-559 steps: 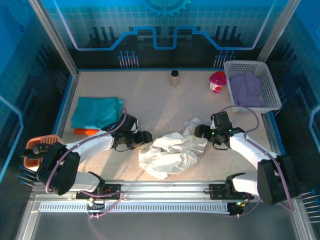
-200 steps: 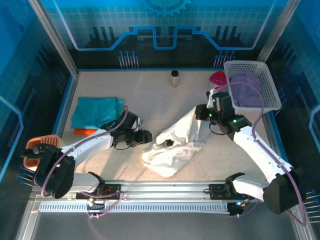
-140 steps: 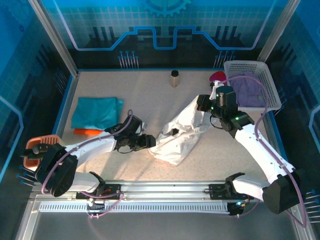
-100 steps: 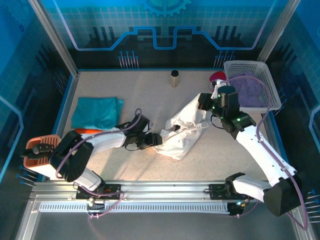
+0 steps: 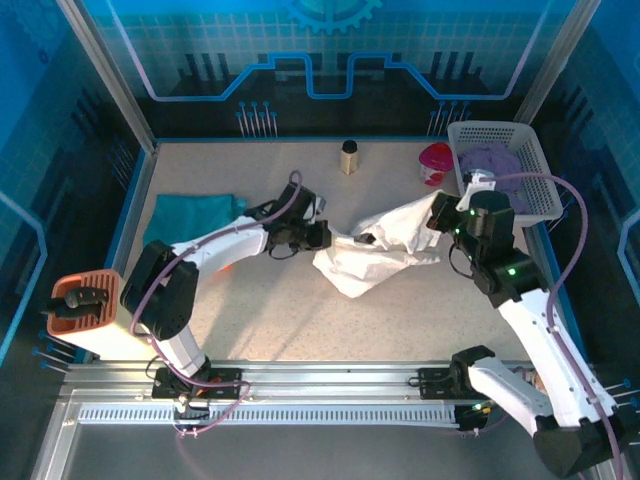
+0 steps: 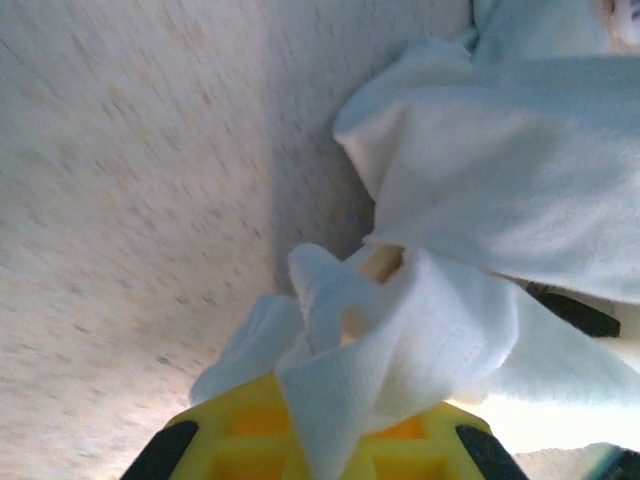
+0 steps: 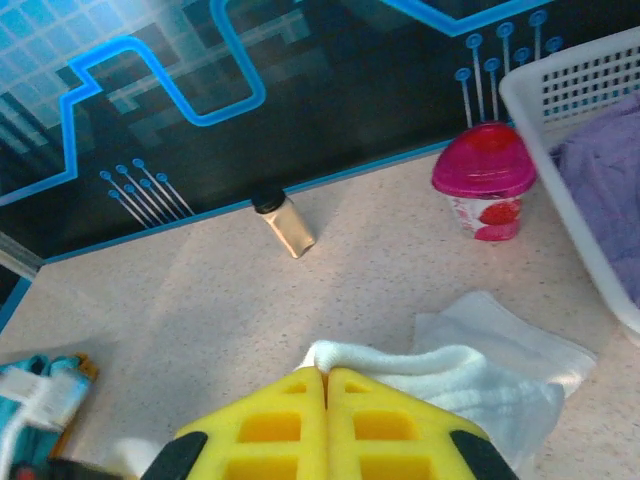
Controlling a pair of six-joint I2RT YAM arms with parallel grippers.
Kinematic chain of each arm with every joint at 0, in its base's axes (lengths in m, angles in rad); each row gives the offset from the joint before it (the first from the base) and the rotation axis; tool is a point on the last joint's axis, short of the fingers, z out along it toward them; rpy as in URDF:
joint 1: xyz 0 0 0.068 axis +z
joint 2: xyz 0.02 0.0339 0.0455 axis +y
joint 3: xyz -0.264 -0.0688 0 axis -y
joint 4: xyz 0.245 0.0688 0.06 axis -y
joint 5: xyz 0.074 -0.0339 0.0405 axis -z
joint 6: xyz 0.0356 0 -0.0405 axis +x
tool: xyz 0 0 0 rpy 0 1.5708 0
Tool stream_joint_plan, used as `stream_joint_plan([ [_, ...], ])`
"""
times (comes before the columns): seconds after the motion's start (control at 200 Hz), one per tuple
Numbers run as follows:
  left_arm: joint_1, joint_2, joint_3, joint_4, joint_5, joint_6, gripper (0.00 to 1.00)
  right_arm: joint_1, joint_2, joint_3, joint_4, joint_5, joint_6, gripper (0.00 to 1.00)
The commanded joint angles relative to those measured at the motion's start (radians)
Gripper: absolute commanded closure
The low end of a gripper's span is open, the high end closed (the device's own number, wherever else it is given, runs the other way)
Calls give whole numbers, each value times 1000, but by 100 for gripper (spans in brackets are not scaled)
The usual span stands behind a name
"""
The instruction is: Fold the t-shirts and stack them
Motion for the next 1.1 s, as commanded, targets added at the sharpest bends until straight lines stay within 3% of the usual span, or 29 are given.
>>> stream_joint_plan([
  [0.0,41,-38,140,-187,-128,209,91,-16,-74,-46,-25,27,-30,100],
  [0.17,65,-31,305,-272,-242,385,90,-16,-189,-125,-31,24,-59,100],
  [0.32,97,-16,403,-321,-308,446,89,-22,-227,-125,-103,92,-57,100],
  [0.545,132,-95,312,-264,-361,433,89,-41,-228,-112,-169,162,-29,100],
  [0.655,132,-108,253,-232,-353,408,86,-45,-221,-111,-123,60,-53,100],
  [0.766,145,-57,283,-306,-373,359,70,-44,-190,-85,-78,-122,-72,100],
  [0.846,168,-35,301,-352,-340,289,55,-41,-143,-40,-82,-231,-49,100],
  [0.951,179,-76,247,-323,-228,185,51,-6,-68,-37,-45,-296,24,100],
  [1.031,172,-131,166,-250,-79,68,48,60,-13,-33,-22,-232,70,100],
  [1.096,139,-179,83,-173,-21,-17,46,125,33,-19,-18,-130,108,100],
])
